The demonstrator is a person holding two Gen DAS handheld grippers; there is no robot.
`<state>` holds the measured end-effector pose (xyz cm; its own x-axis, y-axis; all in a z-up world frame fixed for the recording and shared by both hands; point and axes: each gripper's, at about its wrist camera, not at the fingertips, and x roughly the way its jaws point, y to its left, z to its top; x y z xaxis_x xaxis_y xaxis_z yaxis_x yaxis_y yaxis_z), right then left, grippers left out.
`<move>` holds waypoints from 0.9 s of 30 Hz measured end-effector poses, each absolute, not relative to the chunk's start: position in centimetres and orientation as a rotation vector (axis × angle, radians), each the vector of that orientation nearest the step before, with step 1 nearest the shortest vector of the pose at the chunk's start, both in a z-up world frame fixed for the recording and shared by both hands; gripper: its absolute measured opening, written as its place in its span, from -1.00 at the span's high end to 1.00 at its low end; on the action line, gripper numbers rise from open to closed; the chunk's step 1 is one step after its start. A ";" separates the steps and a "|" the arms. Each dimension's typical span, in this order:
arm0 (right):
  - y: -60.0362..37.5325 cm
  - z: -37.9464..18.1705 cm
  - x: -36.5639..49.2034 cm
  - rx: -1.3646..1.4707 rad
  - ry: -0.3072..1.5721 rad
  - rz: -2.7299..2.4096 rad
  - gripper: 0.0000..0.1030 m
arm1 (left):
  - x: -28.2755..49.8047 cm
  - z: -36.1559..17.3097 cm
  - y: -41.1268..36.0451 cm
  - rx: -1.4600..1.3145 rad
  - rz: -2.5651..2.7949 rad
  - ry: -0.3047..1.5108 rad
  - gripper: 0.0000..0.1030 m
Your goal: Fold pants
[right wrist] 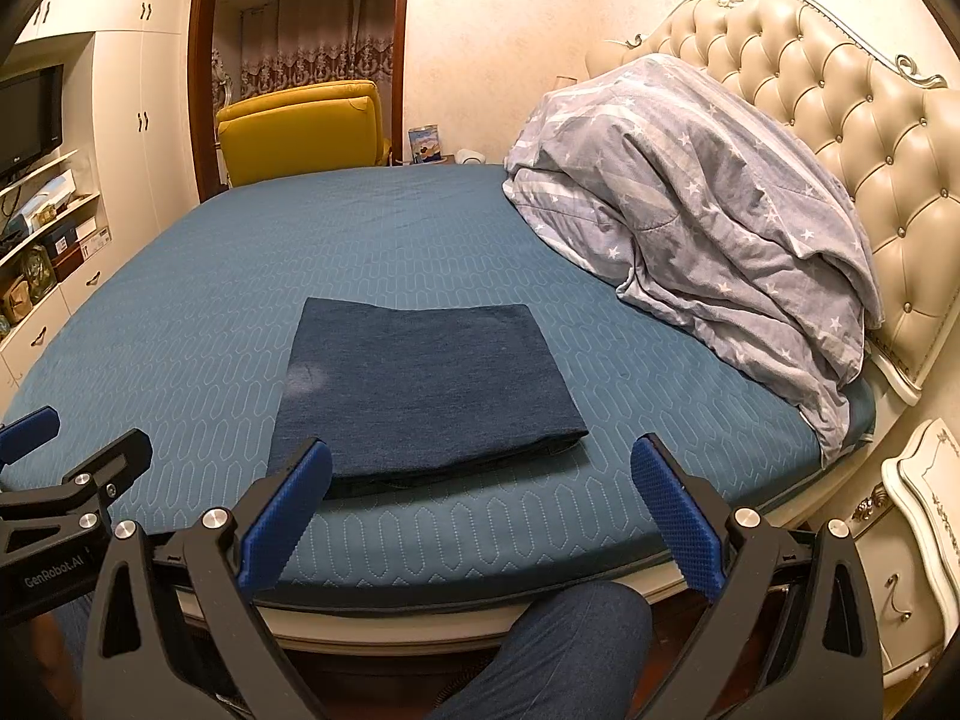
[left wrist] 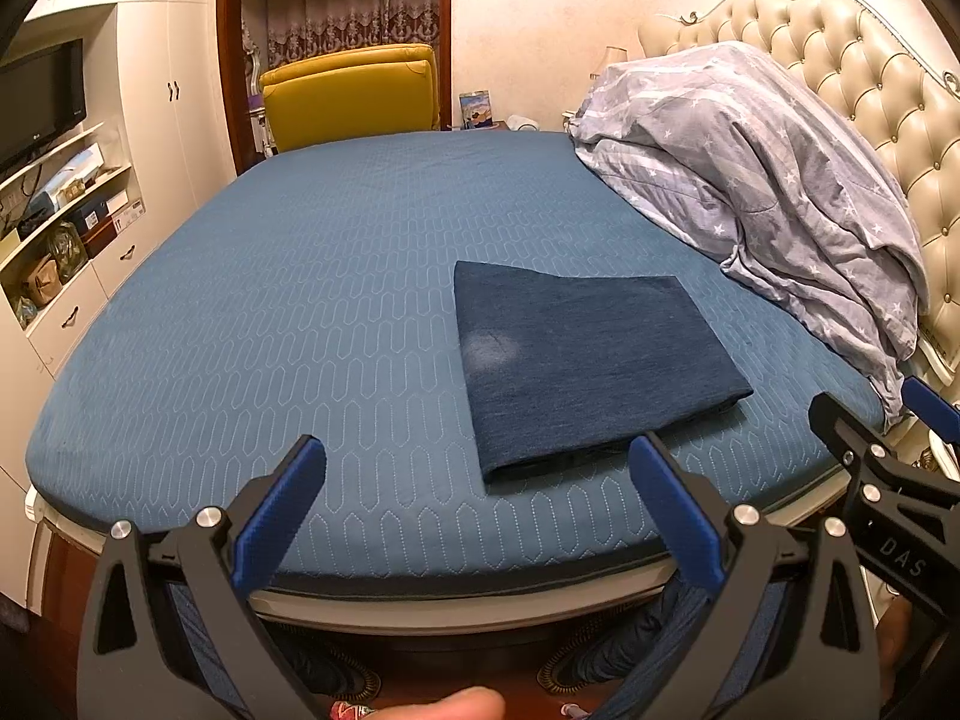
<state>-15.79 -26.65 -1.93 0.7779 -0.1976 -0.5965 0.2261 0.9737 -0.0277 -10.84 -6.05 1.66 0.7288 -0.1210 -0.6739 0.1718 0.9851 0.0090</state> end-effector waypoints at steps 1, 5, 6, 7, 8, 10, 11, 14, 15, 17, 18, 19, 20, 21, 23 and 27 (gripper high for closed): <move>-26.7 -2.0 -15.8 0.047 0.639 -0.229 -0.88 | -10.8 1.7 -6.0 0.072 -0.162 0.737 -0.97; -26.7 -1.9 -15.8 0.047 0.640 -0.228 -0.88 | -10.8 1.6 -6.1 0.071 -0.161 0.736 -0.97; -26.7 -2.0 -15.8 0.047 0.640 -0.227 -0.88 | -10.9 1.7 -6.1 0.072 -0.161 0.736 -0.97; -26.7 -1.9 -15.8 0.046 0.640 -0.228 -0.88 | -10.9 1.7 -6.1 0.072 -0.161 0.736 -0.97; -26.7 -1.9 -15.8 0.046 0.640 -0.228 -0.88 | -10.8 1.6 -6.2 0.073 -0.161 0.736 -0.97; -26.7 -1.9 -15.8 0.047 0.639 -0.229 -0.88 | -10.8 1.6 -6.1 0.073 -0.160 0.736 -0.97; -26.7 -1.9 -15.8 0.047 0.638 -0.229 -0.88 | -10.8 1.6 -6.2 0.073 -0.161 0.735 -0.97; -26.8 -2.0 -15.8 0.048 0.639 -0.229 -0.88 | -10.8 1.7 -6.1 0.072 -0.161 0.736 -0.97; -26.8 -2.0 -15.8 0.048 0.639 -0.230 -0.88 | -10.8 1.7 -6.1 0.073 -0.161 0.736 -0.97; -26.8 -2.1 -15.9 0.050 0.640 -0.230 -0.88 | -10.8 1.7 -6.2 0.072 -0.161 0.737 -0.97; -26.8 -2.0 -15.9 0.049 0.639 -0.229 -0.88 | -10.8 1.6 -6.2 0.072 -0.162 0.737 -0.97; -26.8 -2.0 -15.9 0.048 0.639 -0.230 -0.88 | -10.8 1.6 -6.2 0.072 -0.160 0.736 -0.97; -26.8 -2.0 -15.9 0.048 0.639 -0.230 -0.88 | -10.8 1.6 -6.3 0.072 -0.160 0.736 -0.97; -26.8 -2.0 -15.9 0.049 0.639 -0.229 -0.88 | -10.8 1.6 -6.3 0.072 -0.160 0.736 -0.97; -26.8 -2.0 -15.9 0.048 0.639 -0.230 -0.88 | -10.9 1.7 -6.2 0.072 -0.161 0.736 -0.97; -26.8 -2.0 -15.9 0.050 0.639 -0.230 -0.88 | -10.8 1.6 -6.3 0.072 -0.161 0.736 -0.97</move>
